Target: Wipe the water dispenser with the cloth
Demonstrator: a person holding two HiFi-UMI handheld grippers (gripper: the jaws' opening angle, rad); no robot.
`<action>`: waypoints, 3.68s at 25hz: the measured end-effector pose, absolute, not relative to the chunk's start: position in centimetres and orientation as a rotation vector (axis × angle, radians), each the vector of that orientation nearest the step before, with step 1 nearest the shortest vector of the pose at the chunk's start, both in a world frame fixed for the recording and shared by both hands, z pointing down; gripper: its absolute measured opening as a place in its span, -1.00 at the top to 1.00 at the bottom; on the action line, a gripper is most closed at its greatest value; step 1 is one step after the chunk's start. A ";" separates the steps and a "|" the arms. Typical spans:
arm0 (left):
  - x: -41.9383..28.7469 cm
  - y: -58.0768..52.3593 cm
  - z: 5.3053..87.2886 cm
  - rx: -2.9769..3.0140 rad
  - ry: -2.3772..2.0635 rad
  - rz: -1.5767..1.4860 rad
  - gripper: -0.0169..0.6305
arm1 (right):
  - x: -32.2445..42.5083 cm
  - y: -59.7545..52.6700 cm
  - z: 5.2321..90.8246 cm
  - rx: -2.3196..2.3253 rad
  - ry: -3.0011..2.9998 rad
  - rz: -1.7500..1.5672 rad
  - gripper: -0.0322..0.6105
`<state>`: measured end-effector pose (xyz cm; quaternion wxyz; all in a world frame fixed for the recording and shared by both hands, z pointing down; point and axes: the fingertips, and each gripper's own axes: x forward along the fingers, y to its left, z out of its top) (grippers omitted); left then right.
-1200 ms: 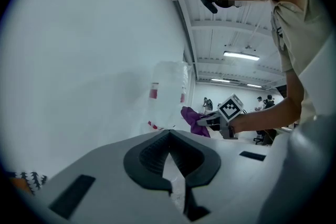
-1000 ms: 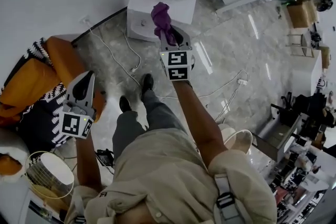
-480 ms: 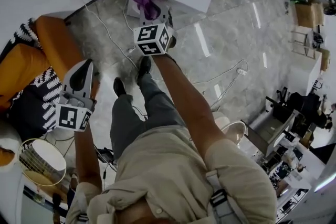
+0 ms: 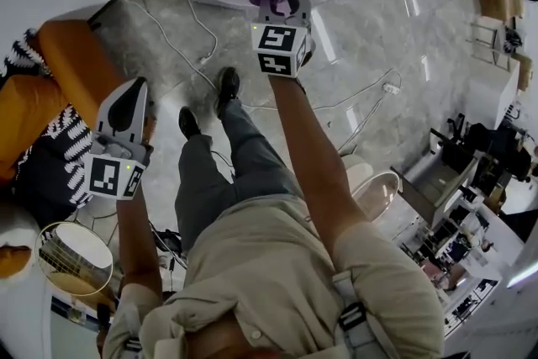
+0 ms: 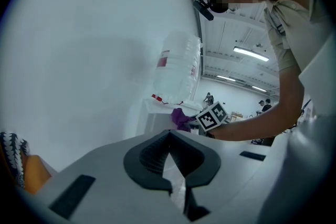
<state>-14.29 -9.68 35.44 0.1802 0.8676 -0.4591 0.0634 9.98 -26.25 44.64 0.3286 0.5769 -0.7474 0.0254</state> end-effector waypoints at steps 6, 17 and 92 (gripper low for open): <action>-12.9 -9.6 36.5 2.469 -1.243 0.176 0.90 | 17.2 -24.9 44.3 1.701 -1.826 0.143 0.64; -15.7 -8.8 37.5 2.426 -1.289 0.152 0.90 | 9.1 -26.3 46.4 1.633 -1.931 0.224 0.66; -10.1 -10.0 42.2 2.444 -1.114 0.188 0.90 | 22.7 -24.8 46.7 2.014 -1.824 0.459 0.69</action>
